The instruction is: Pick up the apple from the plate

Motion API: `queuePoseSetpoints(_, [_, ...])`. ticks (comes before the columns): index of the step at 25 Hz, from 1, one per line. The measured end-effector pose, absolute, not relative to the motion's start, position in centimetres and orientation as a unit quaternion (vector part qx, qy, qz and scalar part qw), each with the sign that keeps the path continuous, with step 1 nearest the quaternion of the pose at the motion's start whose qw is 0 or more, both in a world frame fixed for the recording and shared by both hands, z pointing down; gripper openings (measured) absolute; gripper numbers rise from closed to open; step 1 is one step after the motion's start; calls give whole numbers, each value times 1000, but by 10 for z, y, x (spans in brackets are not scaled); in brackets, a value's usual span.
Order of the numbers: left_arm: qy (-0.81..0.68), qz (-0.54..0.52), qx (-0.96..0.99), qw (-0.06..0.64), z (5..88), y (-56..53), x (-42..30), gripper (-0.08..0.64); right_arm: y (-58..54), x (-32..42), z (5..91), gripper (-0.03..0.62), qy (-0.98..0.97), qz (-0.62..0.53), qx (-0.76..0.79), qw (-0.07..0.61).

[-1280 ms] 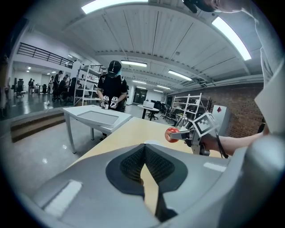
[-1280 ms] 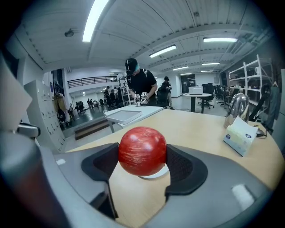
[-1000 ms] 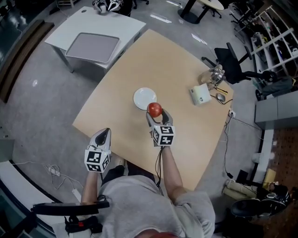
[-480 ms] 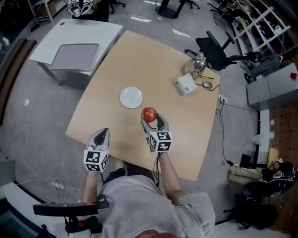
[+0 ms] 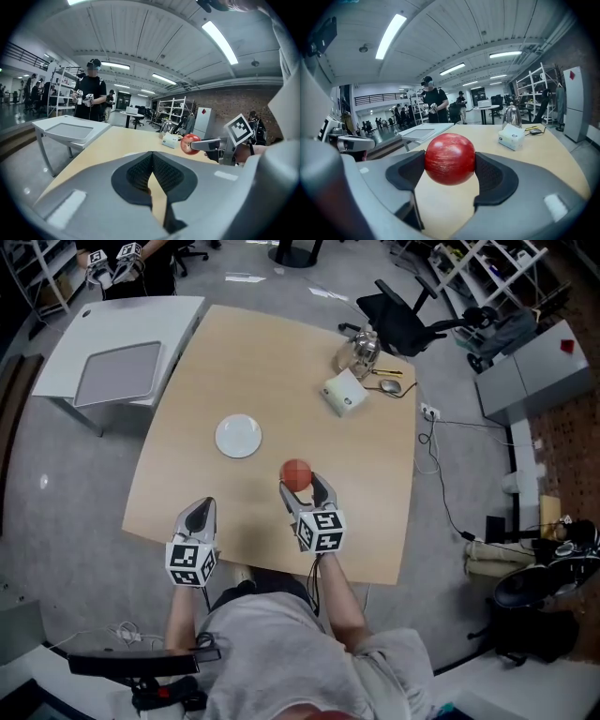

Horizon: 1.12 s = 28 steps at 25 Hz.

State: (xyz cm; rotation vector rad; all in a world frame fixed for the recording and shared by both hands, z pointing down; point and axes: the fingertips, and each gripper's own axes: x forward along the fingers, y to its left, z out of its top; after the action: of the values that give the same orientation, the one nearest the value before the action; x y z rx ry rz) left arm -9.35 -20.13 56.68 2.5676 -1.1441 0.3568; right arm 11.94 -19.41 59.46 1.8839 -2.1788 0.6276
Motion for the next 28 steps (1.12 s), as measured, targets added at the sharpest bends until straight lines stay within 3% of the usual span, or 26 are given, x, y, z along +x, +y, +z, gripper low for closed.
queuePoseSetpoints(28, [-282,171,934,140,580,-181,-5,20,-83,209,641,339,-616,286,732,50])
